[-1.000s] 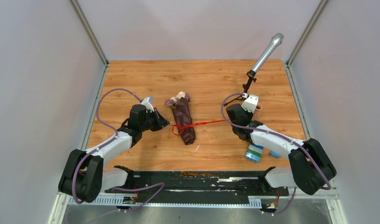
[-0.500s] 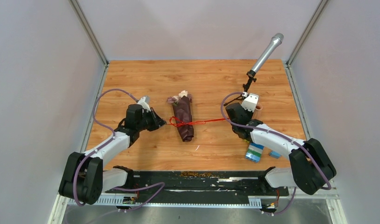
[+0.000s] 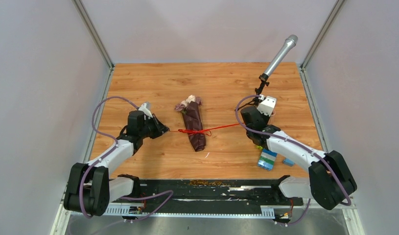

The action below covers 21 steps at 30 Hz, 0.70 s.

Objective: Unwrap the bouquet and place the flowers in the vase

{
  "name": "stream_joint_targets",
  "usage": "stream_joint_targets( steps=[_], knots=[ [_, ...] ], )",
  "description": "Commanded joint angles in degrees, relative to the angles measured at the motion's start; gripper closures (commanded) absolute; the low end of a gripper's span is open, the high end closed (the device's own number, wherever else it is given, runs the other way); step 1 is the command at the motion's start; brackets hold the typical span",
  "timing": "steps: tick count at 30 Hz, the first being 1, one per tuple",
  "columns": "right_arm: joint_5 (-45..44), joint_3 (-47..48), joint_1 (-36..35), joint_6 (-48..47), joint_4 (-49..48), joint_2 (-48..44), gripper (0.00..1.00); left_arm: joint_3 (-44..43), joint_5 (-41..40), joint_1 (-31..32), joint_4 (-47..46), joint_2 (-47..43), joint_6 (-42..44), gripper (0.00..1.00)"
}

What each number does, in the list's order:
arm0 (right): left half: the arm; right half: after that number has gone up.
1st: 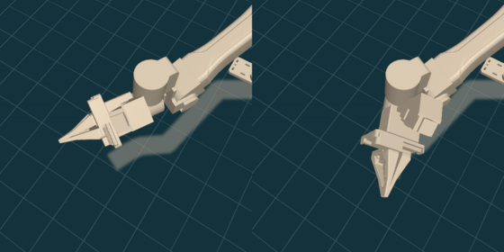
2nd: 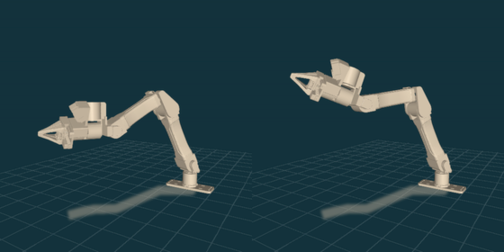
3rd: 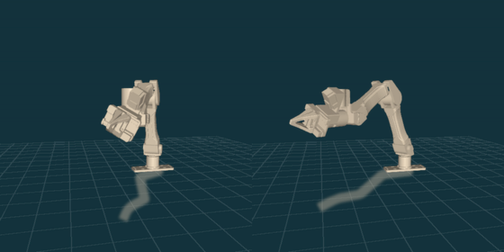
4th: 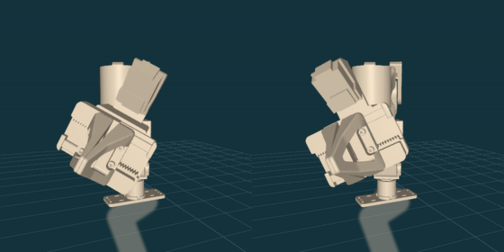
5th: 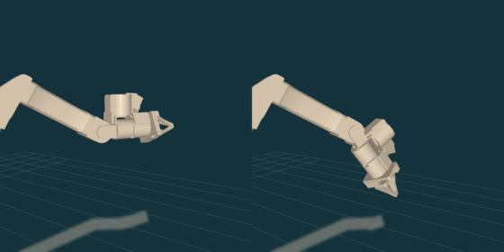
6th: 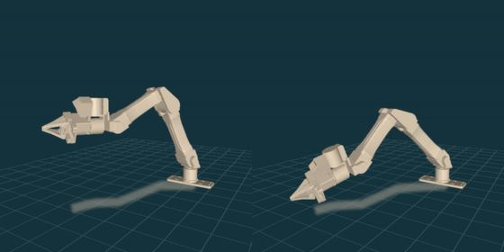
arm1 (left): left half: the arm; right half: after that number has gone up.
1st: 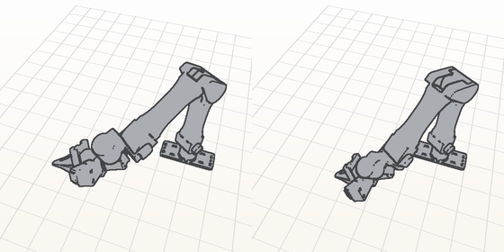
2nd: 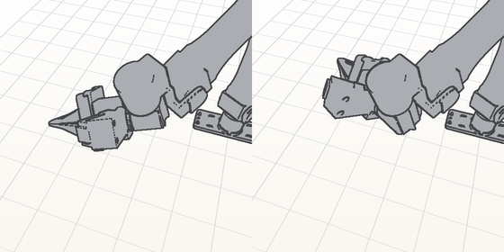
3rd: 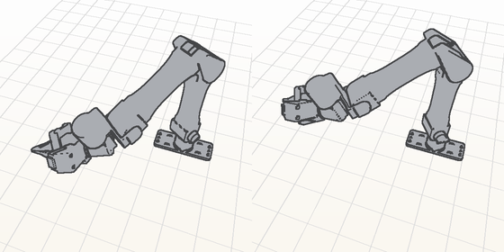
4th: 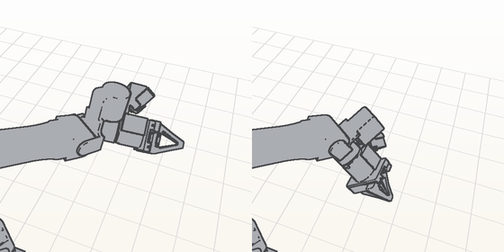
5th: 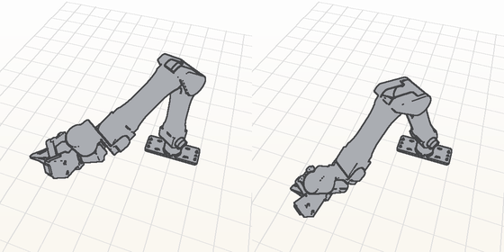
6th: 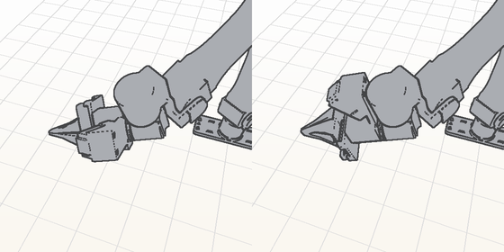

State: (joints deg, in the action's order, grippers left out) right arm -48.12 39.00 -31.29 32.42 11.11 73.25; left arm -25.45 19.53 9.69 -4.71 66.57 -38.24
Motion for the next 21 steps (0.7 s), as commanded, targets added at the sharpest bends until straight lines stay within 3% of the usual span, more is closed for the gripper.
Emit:
stream_joint_targets(
  steps=[1,11,21],
  knots=[
    [-2.12,2.00,0.44,-1.69,0.40,-2.07,1.00,0.36,0.26,-1.26,-0.32,-2.04,0.42,1.00],
    [-2.95,2.95,1.36,-4.62,0.40,-4.46,1.00,0.32,0.69,-4.57,1.55,-3.48,0.70,1.00],
    [1.52,3.97,6.15,-6.30,0.31,-9.47,1.00,0.66,0.66,-7.40,4.05,-5.65,1.39,1.00]
  ],
)
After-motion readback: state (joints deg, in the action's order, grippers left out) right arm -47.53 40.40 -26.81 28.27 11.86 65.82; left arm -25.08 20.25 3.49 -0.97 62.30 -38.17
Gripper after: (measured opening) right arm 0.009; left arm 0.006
